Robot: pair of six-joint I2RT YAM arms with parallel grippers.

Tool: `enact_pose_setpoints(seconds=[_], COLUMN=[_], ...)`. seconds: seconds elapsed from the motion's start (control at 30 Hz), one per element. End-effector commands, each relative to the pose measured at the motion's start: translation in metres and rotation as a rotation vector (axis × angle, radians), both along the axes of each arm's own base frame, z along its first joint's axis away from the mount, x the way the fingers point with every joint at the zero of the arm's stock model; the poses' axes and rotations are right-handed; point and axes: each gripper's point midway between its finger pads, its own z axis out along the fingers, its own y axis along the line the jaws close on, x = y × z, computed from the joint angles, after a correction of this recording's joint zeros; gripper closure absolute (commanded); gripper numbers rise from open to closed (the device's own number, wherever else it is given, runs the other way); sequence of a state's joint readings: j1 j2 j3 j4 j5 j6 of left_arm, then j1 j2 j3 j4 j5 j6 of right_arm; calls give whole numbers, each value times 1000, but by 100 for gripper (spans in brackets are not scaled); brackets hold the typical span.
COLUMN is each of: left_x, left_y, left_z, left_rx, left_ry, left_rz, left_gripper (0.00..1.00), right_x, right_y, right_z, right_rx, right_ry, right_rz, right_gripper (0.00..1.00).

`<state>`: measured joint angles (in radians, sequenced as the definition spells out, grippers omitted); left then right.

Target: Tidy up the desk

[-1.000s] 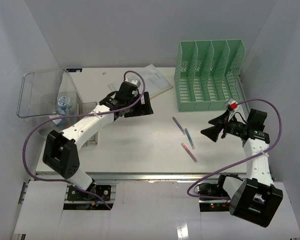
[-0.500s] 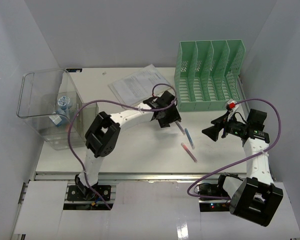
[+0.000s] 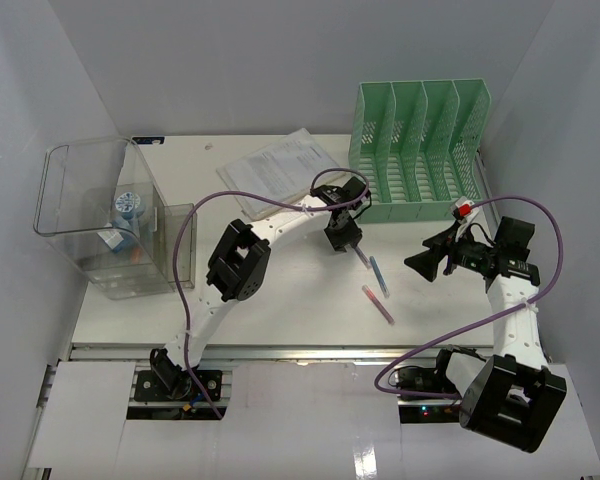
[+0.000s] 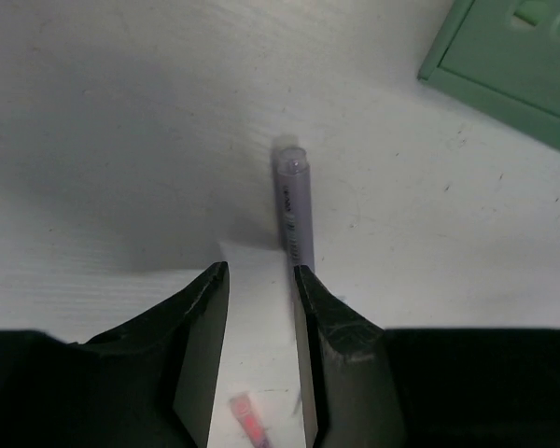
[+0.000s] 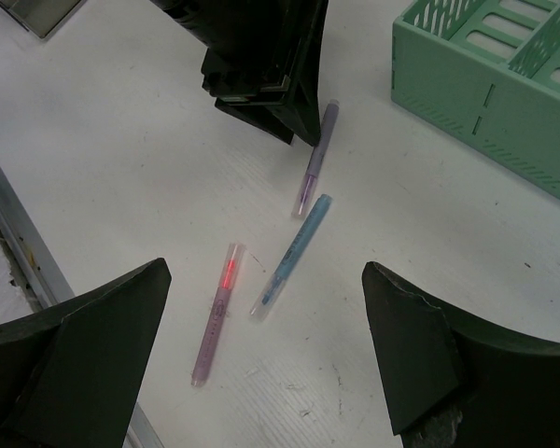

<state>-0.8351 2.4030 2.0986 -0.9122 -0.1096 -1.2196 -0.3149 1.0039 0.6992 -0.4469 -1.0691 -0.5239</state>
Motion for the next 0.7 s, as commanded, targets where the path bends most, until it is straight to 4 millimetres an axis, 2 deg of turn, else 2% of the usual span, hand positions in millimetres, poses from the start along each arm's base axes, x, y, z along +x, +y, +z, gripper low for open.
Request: enact_pose_setpoints(seconds=[0.0,0.13,0.27,0.4,0.5,0.67], left_x=[-2,-5,-6,-3,-1,-2], left_y=[0,1,-1,-3,-11,-21], left_z=[11,4,9,15,18,19], left_rx=[20,29,9,-4,-38,-86], left_ry=[19,38,24,8,1,-1], left_rz=[9,10,8,13,8,5], left_gripper=[57,56,55,48,44,43], right_x=[5,5,5,4,3,4], right_y=[-2,-2,-1,-1,-1,-1], right_z=[19,20,21,22,22,21], right_rx=[-7,-11,-8,-6,-5,-3], right_ry=[-57,-63,-63,-67,-65,-61], right_rz=[4,2,5,8,8,9], right_gripper=[10,10,10,10,10,10])
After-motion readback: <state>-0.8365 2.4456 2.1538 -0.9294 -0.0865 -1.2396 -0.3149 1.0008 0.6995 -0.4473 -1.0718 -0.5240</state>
